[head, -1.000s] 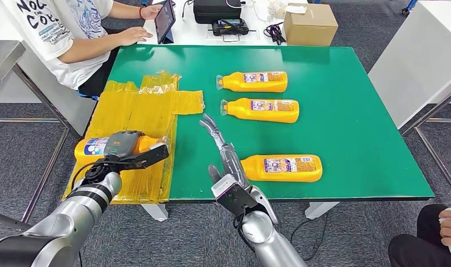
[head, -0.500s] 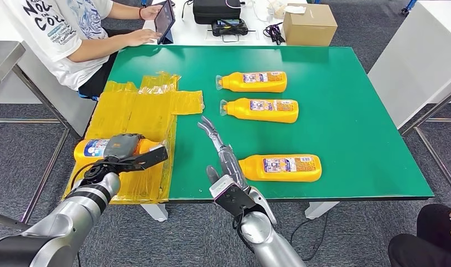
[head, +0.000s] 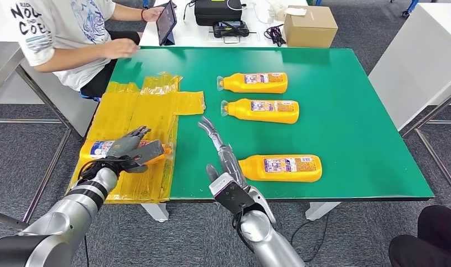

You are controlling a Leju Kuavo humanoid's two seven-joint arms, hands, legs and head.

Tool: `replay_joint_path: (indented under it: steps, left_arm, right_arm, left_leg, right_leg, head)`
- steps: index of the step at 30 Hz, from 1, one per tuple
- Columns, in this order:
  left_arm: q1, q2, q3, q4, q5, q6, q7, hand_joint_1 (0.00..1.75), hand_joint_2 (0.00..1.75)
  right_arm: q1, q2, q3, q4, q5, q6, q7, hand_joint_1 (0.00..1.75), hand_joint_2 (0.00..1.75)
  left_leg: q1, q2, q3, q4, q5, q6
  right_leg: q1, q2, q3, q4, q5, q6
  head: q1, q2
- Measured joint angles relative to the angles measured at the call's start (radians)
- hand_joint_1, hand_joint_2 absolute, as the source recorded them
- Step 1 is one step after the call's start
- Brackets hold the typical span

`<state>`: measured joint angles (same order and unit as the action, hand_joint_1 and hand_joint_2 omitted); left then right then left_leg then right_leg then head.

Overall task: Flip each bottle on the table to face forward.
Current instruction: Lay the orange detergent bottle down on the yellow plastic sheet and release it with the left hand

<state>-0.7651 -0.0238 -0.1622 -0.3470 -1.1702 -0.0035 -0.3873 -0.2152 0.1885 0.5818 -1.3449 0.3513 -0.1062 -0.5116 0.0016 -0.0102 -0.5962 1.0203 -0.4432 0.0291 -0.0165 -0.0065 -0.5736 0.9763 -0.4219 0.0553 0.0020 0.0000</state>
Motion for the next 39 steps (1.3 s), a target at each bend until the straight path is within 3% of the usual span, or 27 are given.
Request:
replay_joint_path:
  steps: [6,10,13,15,17,19,23,25,27,31,34,39]
  left_arm:
    - [-0.011,-0.016,0.031,-0.002,0.082,-0.112,-0.041,0.00,1.75]
    - [-0.015,-0.022,0.067,-0.004,0.201,-0.207,-0.085,0.00,0.00]
    - [-0.005,-0.043,0.114,-0.015,0.312,-0.221,-0.111,0.00,0.00]
    - [0.011,-0.061,0.140,-0.031,0.358,-0.168,-0.142,0.00,0.00]
    - [0.033,-0.082,0.155,-0.058,0.392,-0.034,-0.181,0.00,0.00]
    - [0.055,-0.103,0.163,-0.094,0.406,0.171,-0.225,0.00,0.00]
    - [0.091,-0.132,0.156,-0.188,0.437,0.552,-0.293,0.00,1.75]
    - [0.119,-0.141,0.147,-0.257,0.430,0.659,-0.307,0.00,1.75]
    - [0.150,-0.152,0.145,-0.330,0.401,0.695,-0.311,0.00,1.75]
    - [0.244,-0.197,0.148,-0.514,0.369,0.704,-0.313,0.00,1.75]
    - [0.311,-0.230,0.151,-0.620,0.426,0.705,-0.313,0.00,1.75]
    - [0.383,-0.254,0.154,-0.705,0.494,0.704,-0.313,0.00,1.75]
  right_arm:
    - [-0.012,0.003,0.000,0.014,-0.010,0.000,-0.001,0.00,0.00]
    - [-0.021,0.006,0.000,0.031,-0.014,-0.008,-0.004,0.00,0.00]
    - [-0.025,0.010,0.000,0.046,-0.015,-0.020,-0.005,0.00,0.00]
    - [-0.025,0.010,0.000,0.054,-0.015,-0.025,-0.005,0.00,0.00]
    - [-0.024,0.011,0.000,0.058,-0.014,-0.030,-0.005,0.00,0.00]
    - [-0.024,0.012,0.000,0.061,-0.012,-0.032,-0.004,0.00,0.00]
    - [-0.024,0.017,0.001,0.066,-0.012,-0.033,0.000,0.00,0.00]
    - [-0.024,0.021,0.002,0.071,-0.015,-0.037,0.008,0.00,0.00]
    - [-0.024,0.024,0.002,0.078,-0.014,-0.050,0.012,0.00,0.00]
    - [-0.023,0.016,0.001,0.098,0.076,-0.157,0.038,0.00,1.75]
    - [-0.023,-0.014,-0.009,0.104,0.170,-0.224,0.100,0.00,1.75]
    - [-0.023,-0.065,-0.040,0.105,0.210,-0.234,0.149,0.00,1.75]
  left_leg:
    - [0.000,0.000,0.001,0.000,0.002,-0.001]
    - [0.000,0.000,0.002,0.000,0.003,-0.001]
    - [0.000,0.001,0.001,0.000,0.003,-0.001]
    - [0.000,0.001,0.001,0.000,0.003,-0.001]
    - [0.000,0.001,-0.001,0.000,0.003,-0.001]
    - [0.000,0.001,-0.003,0.000,0.003,-0.001]
    - [0.000,0.001,-0.004,0.000,0.003,-0.001]
    - [0.000,0.001,-0.005,0.000,0.003,-0.001]
    - [0.000,0.001,-0.005,0.000,0.003,-0.001]
    - [0.000,0.001,-0.006,0.000,0.003,-0.001]
    - [-0.001,0.001,-0.007,0.000,0.003,-0.001]
    - [-0.001,0.001,-0.007,0.000,0.003,-0.001]
  right_leg:
    - [0.000,0.000,0.001,0.000,0.001,-0.001]
    - [0.000,0.000,0.001,0.001,0.002,-0.003]
    - [0.000,0.000,0.000,0.001,0.002,-0.003]
    - [0.000,0.001,0.000,0.001,0.002,-0.003]
    - [0.000,0.001,-0.002,0.001,0.002,-0.003]
    - [0.000,0.001,-0.003,0.001,0.002,-0.002]
    - [0.000,0.001,-0.005,0.001,0.002,-0.002]
    - [0.000,0.001,-0.006,0.001,0.002,-0.002]
    - [0.001,0.001,-0.006,0.001,0.002,-0.002]
    - [0.000,0.001,-0.007,0.001,0.002,-0.002]
    - [0.000,0.001,-0.007,0.000,0.002,-0.002]
    - [0.000,0.001,-0.007,0.000,0.002,-0.002]
  head:
    - [0.000,0.000]
    - [0.000,0.000]
    - [0.000,0.000]
    - [0.000,0.000]
    - [0.000,0.000]
    - [0.000,0.000]
    - [0.000,0.000]
    - [0.000,0.000]
    - [0.000,0.000]
    - [0.000,0.000]
    - [0.000,0.000]
    - [0.000,0.000]
